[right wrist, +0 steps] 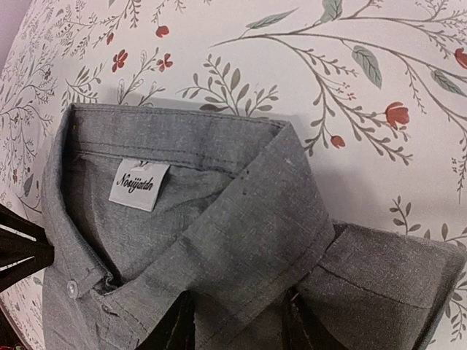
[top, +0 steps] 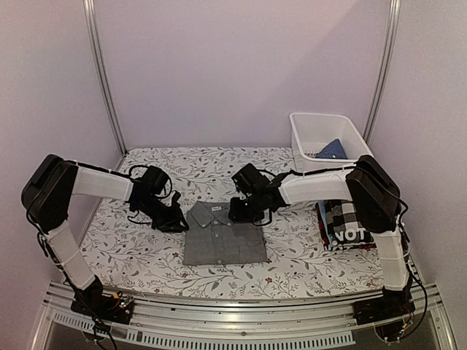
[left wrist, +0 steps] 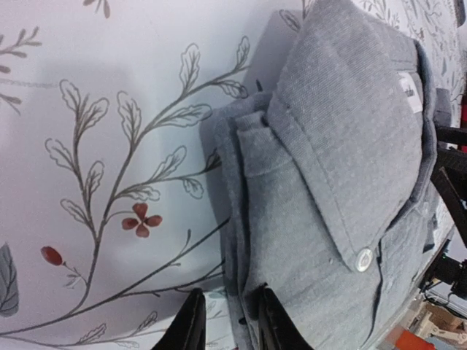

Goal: Fold and stack the long sleeve shirts
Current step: Move the square-folded shirt to the center of the board.

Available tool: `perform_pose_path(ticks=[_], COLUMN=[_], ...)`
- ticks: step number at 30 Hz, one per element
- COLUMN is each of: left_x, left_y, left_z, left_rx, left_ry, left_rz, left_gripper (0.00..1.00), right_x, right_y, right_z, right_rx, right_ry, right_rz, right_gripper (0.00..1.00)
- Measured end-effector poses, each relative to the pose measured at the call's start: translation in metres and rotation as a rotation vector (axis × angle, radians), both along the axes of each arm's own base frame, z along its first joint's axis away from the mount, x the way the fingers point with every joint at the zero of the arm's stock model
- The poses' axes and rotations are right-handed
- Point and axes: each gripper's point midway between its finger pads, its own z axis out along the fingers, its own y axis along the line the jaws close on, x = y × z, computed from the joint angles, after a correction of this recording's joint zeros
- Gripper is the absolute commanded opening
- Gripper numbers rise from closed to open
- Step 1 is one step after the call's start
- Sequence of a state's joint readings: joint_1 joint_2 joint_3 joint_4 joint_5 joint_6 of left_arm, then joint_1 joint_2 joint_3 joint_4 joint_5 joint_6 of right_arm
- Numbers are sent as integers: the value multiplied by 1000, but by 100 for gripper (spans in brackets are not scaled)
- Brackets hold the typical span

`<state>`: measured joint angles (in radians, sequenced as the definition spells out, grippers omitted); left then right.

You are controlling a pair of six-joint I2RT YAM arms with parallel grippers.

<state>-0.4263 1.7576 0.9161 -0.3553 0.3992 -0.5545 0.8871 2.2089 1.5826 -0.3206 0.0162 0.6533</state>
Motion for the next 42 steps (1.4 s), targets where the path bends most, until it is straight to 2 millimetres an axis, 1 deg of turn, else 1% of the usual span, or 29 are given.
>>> perform_pose_path(ticks=[3, 5, 7, 9, 11, 14, 16, 19, 20, 21, 22, 24, 28, 32, 35, 38, 42], left_x=[-7, -14, -21, -28, -34, -41, -43, -47, -47, -48, -48, -46, -41, -30, -22, -13, 0], left_y=[1, 2, 1, 0, -1, -4, -7, -11, -12, -13, -14, -15, -12, 2, 20, 46, 90], left_z=[1, 3, 5, 7, 7, 5, 5, 2, -1, -3, -4, -6, -6, -6, -7, -6, -5], left_rx=[-11, -24, -40, -51, -56, -55, -56, -54, -51, -48, -49, -44, -11, 65, 122, 194, 327], left_ry=[10, 18, 25, 33, 41, 54, 57, 68, 74, 80, 84, 85, 76, 49, 41, 30, 21], left_rz=[0, 1, -2, -8, -13, -22, -28, -35, -35, -39, -37, -35, -36, -23, 4, 40, 99], left_gripper=[32, 33, 34, 34, 33, 29, 25, 13, 7, 2, 0, 0, 0, 0, 0, 0, 0], right_x=[-3, -4, -5, -5, -6, -9, -12, -18, -20, -21, -22, -26, -30, -32, -33, -34, -36], right_y=[-4, -8, -11, -14, -19, -24, -29, -39, -42, -47, -50, -58, -71, -84, -92, -99, -110], right_z=[7, 17, 32, 54, 72, 91, 96, 94, 93, 92, 91, 91, 99, 112, 118, 123, 130], right_rx=[-5, -3, 4, 22, 41, 63, 64, 50, 43, 36, 31, 19, 16, 25, 25, 23, 18], right_ry=[-1, -15, -39, -74, -105, -139, -156, -163, -163, -166, -167, -172, -198, -236, -256, -276, -302], right_rz=[3, 4, 3, -1, -7, -17, -25, -37, -42, -49, -54, -65, -89, -118, -134, -150, -168], right_gripper=[44, 47, 49, 50, 51, 51, 53, 54, 55, 55, 56, 57, 58, 59, 61, 62, 67])
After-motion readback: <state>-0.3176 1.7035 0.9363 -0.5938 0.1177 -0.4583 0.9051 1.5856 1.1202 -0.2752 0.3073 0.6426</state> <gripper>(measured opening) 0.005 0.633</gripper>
